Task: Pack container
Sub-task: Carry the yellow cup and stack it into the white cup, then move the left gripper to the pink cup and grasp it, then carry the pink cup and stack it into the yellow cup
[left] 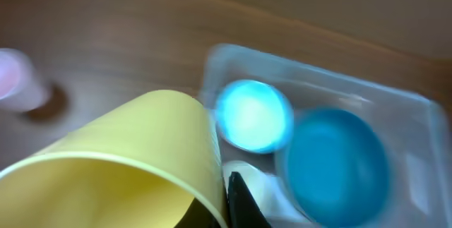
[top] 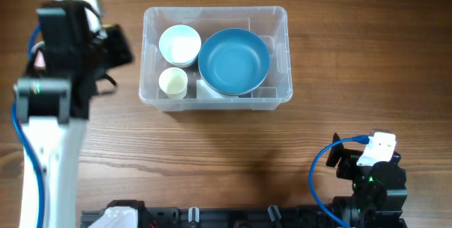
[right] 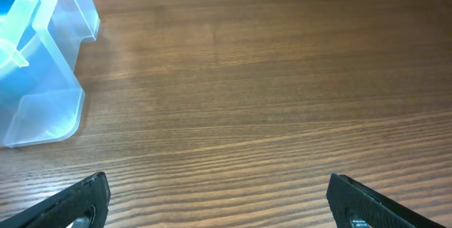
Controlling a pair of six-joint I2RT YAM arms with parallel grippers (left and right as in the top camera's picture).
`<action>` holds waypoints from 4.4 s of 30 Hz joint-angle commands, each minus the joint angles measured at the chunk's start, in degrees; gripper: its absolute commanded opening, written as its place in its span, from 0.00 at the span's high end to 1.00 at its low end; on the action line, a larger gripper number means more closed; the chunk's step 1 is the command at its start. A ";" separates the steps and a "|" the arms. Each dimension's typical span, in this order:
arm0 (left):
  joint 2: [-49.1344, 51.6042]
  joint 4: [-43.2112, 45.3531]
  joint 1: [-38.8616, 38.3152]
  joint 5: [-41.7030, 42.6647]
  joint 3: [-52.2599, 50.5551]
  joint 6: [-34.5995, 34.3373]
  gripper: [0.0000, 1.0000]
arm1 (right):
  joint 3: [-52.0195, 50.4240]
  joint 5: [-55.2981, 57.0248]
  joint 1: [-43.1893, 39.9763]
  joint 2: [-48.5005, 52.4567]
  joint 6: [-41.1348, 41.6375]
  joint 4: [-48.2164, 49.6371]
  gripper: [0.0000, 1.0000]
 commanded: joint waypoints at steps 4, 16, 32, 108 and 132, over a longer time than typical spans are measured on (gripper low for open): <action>4.74 -1.88 -14.32 -3.69 -3.48 -6.62 0.96 | 0.44 0.70 0.37 -0.13 -0.57 0.13 0.00; 21.22 -0.42 -15.32 -0.42 -6.03 -8.76 0.92 | 0.44 0.72 0.37 -0.13 -0.59 0.13 0.00; 6.21 4.70 0.52 -16.11 6.03 -3.43 0.38 | 0.44 0.72 0.37 -0.13 -0.57 0.13 0.00; 3.63 -17.57 -22.14 -7.41 4.20 -8.70 0.96 | 0.44 0.72 0.37 -0.02 -0.57 0.13 0.00; 25.07 -8.11 -18.45 -7.41 1.88 -9.90 0.96 | 0.44 0.70 0.37 -0.04 -0.57 0.13 0.00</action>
